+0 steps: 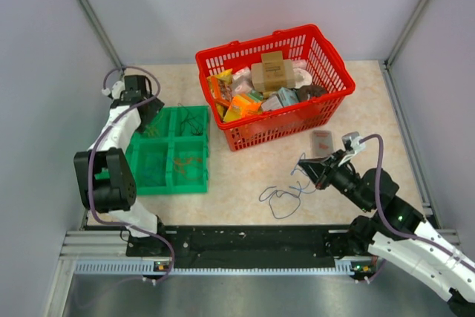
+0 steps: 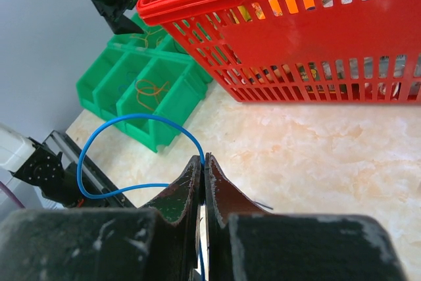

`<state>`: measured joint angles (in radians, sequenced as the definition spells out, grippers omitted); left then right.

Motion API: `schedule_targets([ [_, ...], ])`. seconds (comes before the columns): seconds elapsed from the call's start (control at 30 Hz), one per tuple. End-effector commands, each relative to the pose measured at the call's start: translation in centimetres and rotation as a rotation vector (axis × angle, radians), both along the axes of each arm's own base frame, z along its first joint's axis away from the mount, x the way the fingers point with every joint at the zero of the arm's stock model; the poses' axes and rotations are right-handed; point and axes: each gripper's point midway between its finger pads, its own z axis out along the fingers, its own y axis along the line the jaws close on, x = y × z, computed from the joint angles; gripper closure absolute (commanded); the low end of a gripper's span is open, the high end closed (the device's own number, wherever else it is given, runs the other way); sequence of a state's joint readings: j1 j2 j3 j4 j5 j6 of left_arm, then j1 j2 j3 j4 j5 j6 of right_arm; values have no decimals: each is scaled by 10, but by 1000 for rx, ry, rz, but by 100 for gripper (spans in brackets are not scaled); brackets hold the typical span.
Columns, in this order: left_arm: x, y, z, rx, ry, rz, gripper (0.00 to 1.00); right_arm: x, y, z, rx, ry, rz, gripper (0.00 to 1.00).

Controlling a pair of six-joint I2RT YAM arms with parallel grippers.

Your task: Untangle the cables

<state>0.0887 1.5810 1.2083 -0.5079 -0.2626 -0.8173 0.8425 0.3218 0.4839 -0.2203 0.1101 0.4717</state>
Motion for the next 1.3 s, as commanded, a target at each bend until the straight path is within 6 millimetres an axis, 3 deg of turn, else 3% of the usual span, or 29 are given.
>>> schedule_targets([
  [0.0, 8, 0, -18, -47, 85, 77, 18, -1, -2, 11, 30, -28, -5, 100],
  [0.17, 14, -12, -42, -132, 112, 87, 29, 0, -3, 11, 28, -26, -10, 100],
  [0.3, 13, -26, -63, -204, 137, 51, 46, -1, -3, 10, 24, -27, -11, 100],
  [0.4, 9, -31, -78, -225, 162, 38, 51, 0, -3, 10, 24, -25, -13, 100],
  [0.47, 6, -26, -75, -189, 166, 36, 52, -1, -3, 9, 23, -26, -10, 100],
  [0.53, 5, -20, -59, -152, 128, 37, 51, -1, -4, 9, 21, -24, -11, 100],
  [0.6, 4, -17, -29, -129, 66, 27, 48, -1, -4, 8, 17, -23, -11, 100],
  [0.73, -4, -20, 38, -107, -78, -18, 26, 1, -2, 9, 9, -18, -13, 100],
  [0.9, -27, -42, 118, -88, -328, -195, 11, 3, 0, 13, -8, -13, -11, 100],
  [1.03, -49, -104, 178, -165, -588, -548, 16, 4, 1, 26, -8, -23, -7, 100],
  [1.17, -90, -205, 211, -194, -725, -979, 21, 4, 3, 47, 17, -37, -5, 100],
  [1.27, -144, -286, 236, -240, -885, -1286, 21, 4, 8, 65, 51, -42, 11, 100],
])
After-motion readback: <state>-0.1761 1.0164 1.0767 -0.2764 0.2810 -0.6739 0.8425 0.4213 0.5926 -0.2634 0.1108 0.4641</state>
